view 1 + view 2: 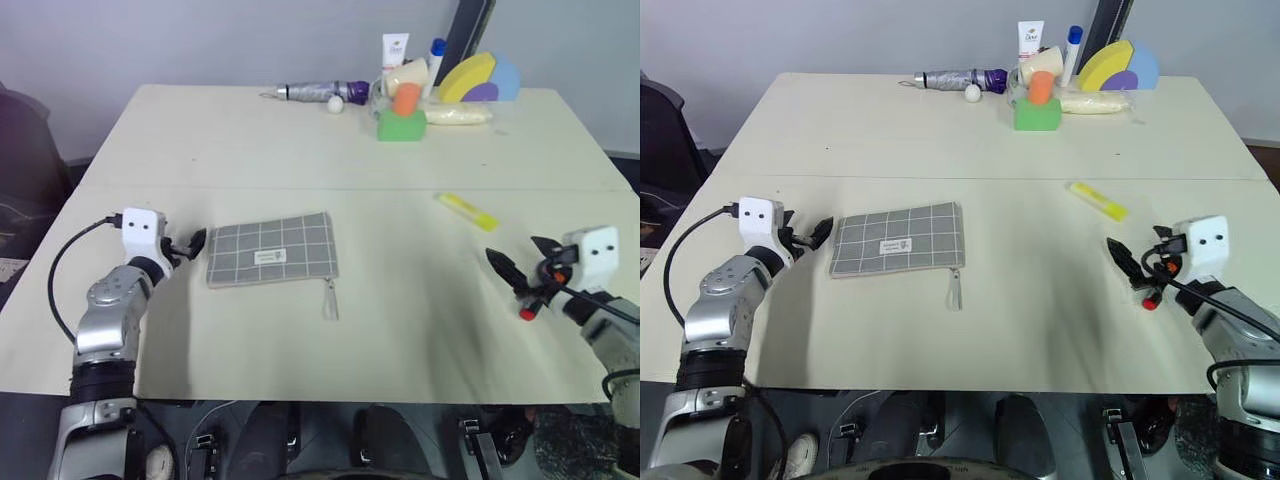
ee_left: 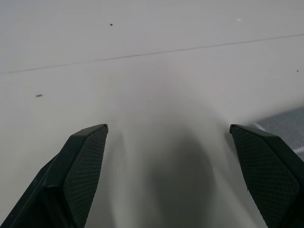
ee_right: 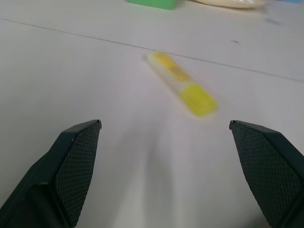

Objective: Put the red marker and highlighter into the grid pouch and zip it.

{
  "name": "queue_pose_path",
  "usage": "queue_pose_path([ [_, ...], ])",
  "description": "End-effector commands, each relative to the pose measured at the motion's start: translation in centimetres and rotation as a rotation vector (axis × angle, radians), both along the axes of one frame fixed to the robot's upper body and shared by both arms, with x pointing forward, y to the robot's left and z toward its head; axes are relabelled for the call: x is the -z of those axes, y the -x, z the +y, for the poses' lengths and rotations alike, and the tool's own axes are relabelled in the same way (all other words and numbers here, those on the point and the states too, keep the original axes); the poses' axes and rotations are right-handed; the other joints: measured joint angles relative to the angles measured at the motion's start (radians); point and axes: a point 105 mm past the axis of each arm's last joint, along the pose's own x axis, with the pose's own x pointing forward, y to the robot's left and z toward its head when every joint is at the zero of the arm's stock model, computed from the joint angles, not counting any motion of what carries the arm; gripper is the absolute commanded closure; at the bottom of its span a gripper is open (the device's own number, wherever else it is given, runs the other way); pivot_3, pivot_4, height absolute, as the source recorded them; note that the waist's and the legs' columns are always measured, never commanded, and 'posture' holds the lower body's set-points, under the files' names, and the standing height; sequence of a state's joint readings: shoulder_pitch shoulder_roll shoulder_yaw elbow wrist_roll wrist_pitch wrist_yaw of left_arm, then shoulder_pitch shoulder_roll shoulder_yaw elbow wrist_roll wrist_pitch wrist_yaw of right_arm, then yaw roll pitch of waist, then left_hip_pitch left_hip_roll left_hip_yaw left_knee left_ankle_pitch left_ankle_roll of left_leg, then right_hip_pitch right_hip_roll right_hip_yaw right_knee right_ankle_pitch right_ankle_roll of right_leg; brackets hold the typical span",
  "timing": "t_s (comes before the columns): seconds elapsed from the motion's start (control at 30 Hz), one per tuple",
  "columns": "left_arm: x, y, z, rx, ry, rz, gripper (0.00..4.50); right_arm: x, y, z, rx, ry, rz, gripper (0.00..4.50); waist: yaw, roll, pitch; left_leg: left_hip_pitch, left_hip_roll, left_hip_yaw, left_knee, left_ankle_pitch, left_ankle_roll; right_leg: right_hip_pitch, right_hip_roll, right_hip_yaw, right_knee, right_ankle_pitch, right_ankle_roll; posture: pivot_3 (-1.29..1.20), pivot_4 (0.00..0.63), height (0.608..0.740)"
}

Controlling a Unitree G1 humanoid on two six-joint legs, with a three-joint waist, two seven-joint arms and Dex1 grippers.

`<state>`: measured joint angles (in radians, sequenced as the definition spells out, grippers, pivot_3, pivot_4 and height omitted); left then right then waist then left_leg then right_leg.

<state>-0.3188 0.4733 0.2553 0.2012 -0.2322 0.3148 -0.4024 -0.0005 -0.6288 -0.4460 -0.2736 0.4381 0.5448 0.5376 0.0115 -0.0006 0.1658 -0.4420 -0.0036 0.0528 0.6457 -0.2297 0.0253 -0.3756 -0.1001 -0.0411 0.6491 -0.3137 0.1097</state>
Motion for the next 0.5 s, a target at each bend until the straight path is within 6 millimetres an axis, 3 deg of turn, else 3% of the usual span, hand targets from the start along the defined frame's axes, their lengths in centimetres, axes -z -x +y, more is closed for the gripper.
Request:
queue_pose_path([
  [0.03,-2.3,0.3,1.0,-0.004,-0.022,-0.082,0.16,-1.6,-1.2,3.3,-0.102,0.011,-0.06,0.0,-0.001,0.0,0.0,0.0,0.0,0.0,0.0,0.0,0.0,0.0,0.0,0.0,0.0,0.0,0.0,0.0,0.15,0.74],
  [0.2,-2.1,1.7,1.7,0.038,-0.113,-0.078,0.16,-1.1,-3.1,8.2,-0.232,0.023,-0.045,0.0,-0.018,0.0,0.0,0.0,0.0,0.0,-0.001,0.0,0.0,-0.001,0.0,0.0,0.0,0.0,0.0,0.0,0.15,0.74],
  [0.27,-1.7,2.7,2.1,0.066,-0.184,-0.066,0.0,-0.5,-4.1,9.7,-0.247,0.035,-0.028,0.52,-0.025,0.0,0.0,0.0,0.0,0.0,-0.001,0.0,0.0,-0.001,0.0,0.0,0.0,0.0,0.0,0.0,0.15,0.74],
  [0.33,-1.2,3.7,2.6,0.098,-0.263,-0.052,0.0,-0.1,-5.1,11.3,-0.26,0.021,-0.012,1.32,-0.026,0.0,0.0,0.0,0.0,0.0,-0.001,0.0,0.0,-0.002,0.0,0.0,0.0,0.0,0.0,0.0,0.15,0.74],
  [0.5,0.1,6.6,3.6,0.236,-0.5,-0.007,0.0,1.4,-7.6,15.1,-0.271,0.049,0.036,4.07,-0.035,0.001,0.0,0.0,0.0,0.001,-0.003,-0.001,-0.003,-0.007,-0.001,0.0,0.0,0.0,-0.001,0.0,0.15,0.74],
])
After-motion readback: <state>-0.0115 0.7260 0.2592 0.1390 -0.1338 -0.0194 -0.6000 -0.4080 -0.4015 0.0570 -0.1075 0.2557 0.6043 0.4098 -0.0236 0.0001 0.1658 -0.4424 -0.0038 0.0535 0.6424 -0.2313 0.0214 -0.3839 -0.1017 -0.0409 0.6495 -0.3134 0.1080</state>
